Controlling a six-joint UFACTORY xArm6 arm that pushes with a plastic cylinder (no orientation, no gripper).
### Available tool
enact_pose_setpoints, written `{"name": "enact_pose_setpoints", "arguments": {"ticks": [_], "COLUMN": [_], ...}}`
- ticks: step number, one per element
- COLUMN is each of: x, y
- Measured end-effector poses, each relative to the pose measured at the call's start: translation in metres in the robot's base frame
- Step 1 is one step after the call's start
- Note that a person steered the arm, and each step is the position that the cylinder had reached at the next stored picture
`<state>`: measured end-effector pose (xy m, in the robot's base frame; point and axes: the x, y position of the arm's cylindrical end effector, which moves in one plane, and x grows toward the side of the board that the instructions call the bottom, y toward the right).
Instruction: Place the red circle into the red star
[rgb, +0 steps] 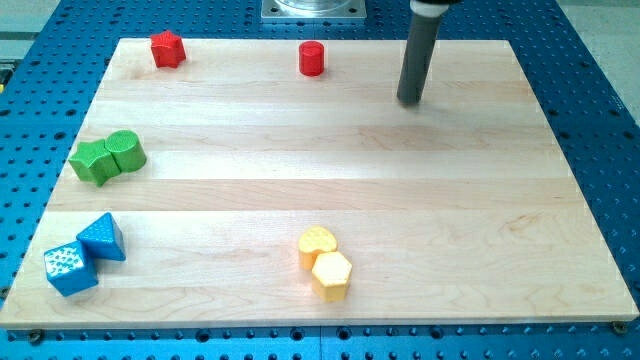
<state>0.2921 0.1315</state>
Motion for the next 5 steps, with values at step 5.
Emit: {"name": "enact_pose_setpoints", "arguments": {"ticks": [5], "x": [-0.032], "y": [-0.269]}}
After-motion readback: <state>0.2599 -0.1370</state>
